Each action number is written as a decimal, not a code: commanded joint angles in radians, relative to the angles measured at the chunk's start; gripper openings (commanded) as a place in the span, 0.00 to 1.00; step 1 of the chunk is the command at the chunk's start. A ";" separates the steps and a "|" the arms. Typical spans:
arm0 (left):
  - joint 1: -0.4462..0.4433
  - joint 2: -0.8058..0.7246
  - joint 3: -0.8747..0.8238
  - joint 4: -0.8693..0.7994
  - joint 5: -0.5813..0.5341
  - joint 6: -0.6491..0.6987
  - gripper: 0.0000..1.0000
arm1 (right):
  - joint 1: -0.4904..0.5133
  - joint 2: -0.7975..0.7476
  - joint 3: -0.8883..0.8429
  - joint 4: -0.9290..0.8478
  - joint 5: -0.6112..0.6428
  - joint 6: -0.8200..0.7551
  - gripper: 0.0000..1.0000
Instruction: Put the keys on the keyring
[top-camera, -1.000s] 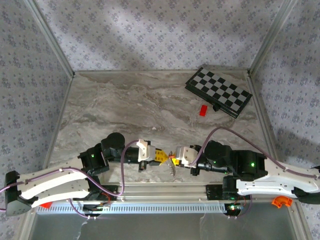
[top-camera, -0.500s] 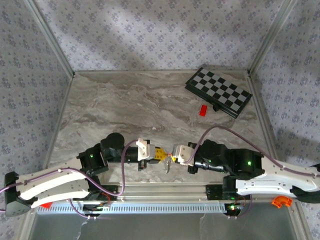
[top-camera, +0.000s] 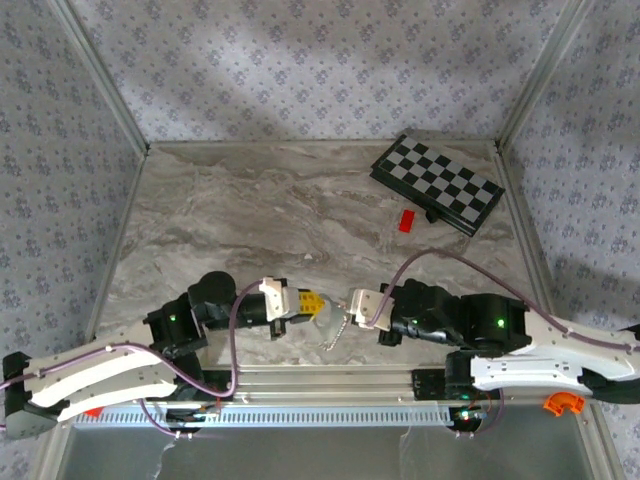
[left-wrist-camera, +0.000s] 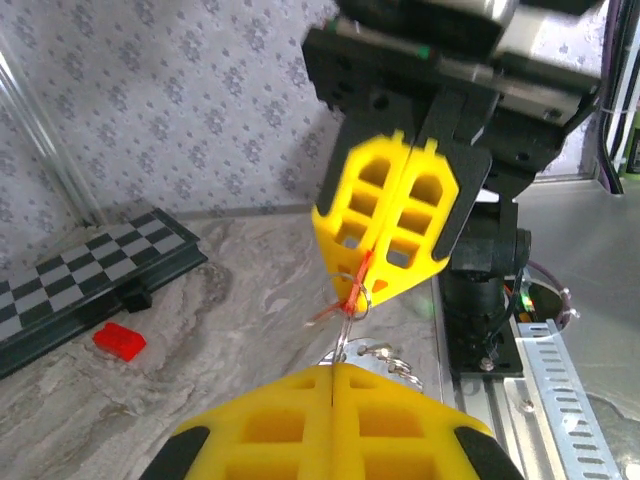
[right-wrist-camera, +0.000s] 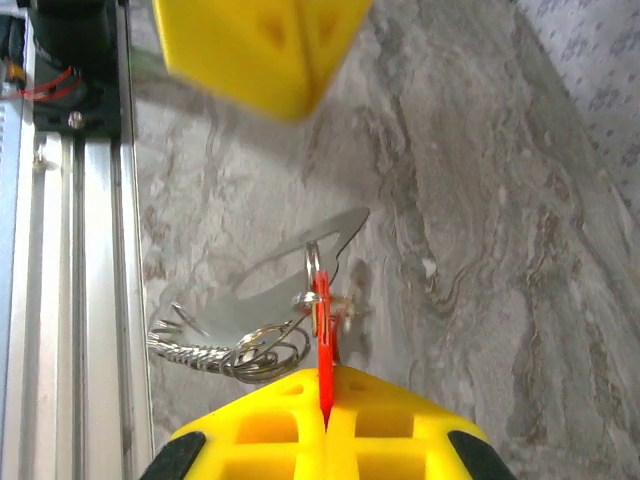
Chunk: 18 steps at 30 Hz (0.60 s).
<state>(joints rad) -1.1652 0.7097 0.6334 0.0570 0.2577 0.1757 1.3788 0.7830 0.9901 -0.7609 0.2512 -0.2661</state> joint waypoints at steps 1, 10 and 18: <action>-0.001 -0.015 0.011 0.029 -0.016 0.008 0.00 | 0.005 0.013 0.044 -0.090 0.026 0.023 0.00; 0.000 0.054 0.049 -0.028 0.135 -0.015 0.16 | 0.005 -0.044 0.020 0.016 -0.039 0.010 0.00; -0.001 0.083 0.054 0.005 0.152 -0.009 0.29 | 0.005 -0.074 0.021 0.051 -0.099 0.002 0.00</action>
<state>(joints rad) -1.1652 0.7879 0.6369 0.0296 0.3725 0.1646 1.3788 0.7177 0.9939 -0.7483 0.1825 -0.2596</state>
